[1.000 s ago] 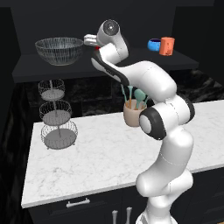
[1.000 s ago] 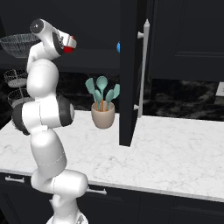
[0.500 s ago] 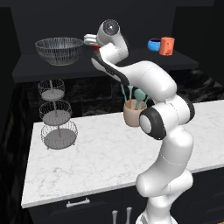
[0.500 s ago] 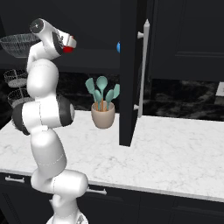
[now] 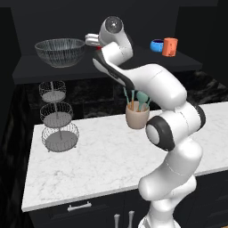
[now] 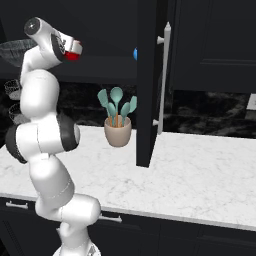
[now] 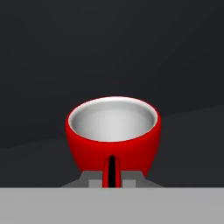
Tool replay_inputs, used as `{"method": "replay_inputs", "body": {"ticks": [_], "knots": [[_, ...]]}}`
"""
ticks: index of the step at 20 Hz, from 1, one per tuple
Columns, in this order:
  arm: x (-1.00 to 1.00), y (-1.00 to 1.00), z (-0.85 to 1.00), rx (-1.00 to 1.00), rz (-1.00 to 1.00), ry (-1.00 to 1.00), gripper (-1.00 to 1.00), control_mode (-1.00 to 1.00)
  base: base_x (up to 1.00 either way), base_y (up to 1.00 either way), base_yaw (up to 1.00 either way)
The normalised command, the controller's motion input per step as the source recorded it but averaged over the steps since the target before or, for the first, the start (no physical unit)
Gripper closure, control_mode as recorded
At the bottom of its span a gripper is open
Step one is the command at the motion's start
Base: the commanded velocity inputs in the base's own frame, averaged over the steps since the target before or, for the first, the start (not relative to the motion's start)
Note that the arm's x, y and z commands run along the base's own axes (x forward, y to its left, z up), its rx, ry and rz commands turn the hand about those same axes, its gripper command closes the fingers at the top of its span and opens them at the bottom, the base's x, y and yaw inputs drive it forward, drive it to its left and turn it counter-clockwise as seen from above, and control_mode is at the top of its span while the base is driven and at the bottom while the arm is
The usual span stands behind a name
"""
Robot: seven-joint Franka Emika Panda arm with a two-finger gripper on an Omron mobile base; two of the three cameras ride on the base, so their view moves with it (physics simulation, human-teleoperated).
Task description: Gather all objects into one cabinet and sort the glasses and bowls to opposite sides.
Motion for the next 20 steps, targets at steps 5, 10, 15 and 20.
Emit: {"method": "replay_inputs", "body": {"ticks": [5,10,15,20], "knots": [[-0.48,0.0,0.12,0.0,0.0,0.0,1.0,-1.0,0.0,0.0,0.0],[-0.28,-0.03,0.07,0.0,0.0,0.0,1.0,-1.0,0.0,0.0,0.0],[-0.18,-0.05,0.05,0.0,-0.01,0.0,1.0,-1.0,0.0,0.0,0.0],[-0.15,-0.22,0.06,0.0,-0.19,0.0,1.0,-1.0,0.0,0.0,0.0]]}}
